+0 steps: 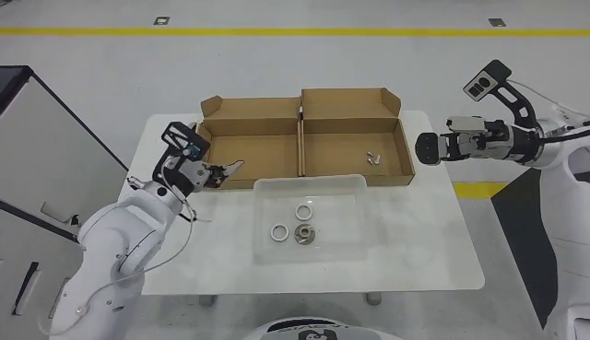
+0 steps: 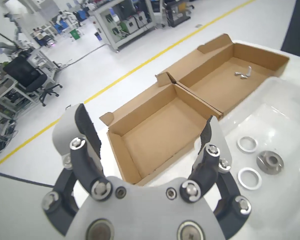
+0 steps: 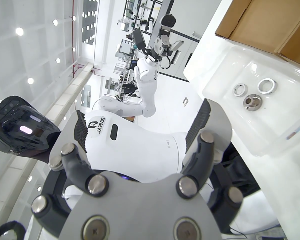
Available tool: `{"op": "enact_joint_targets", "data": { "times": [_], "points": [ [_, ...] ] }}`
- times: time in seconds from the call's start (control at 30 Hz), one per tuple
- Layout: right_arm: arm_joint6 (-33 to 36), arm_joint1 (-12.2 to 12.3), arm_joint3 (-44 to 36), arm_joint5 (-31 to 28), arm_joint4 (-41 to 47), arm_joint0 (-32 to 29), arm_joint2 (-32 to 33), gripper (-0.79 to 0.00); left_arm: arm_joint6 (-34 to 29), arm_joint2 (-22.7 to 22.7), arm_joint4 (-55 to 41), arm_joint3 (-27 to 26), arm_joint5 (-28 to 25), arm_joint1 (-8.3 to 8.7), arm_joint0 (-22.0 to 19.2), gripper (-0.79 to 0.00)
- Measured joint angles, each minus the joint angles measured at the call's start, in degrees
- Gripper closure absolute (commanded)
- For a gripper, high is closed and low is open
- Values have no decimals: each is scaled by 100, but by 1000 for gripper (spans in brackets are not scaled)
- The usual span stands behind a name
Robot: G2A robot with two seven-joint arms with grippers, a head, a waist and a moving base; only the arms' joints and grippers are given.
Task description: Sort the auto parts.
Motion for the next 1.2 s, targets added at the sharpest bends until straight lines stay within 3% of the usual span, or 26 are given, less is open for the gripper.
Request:
{"op": "enact_joint_targets", "data": {
  "times": [0.27,0.47,0.63,0.97,1.2],
  "points": [
    [0,0,0,0,0,0,0,-785,-2502,913,-849,-93,-247,-2,-1056,-785],
    [0,0,0,0,0,0,0,-785,-3873,1727,-1396,-23,-251,-41,-1946,-785],
    [0,0,0,0,0,0,0,-785,-4313,2396,-1827,202,-361,-73,-2557,-785],
    [0,0,0,0,0,0,0,-785,-4731,4053,-2618,981,71,37,-3916,-785],
    [0,0,0,0,0,0,0,-785,-4977,4919,-3411,1525,318,104,-4842,-785]
  ]
}}
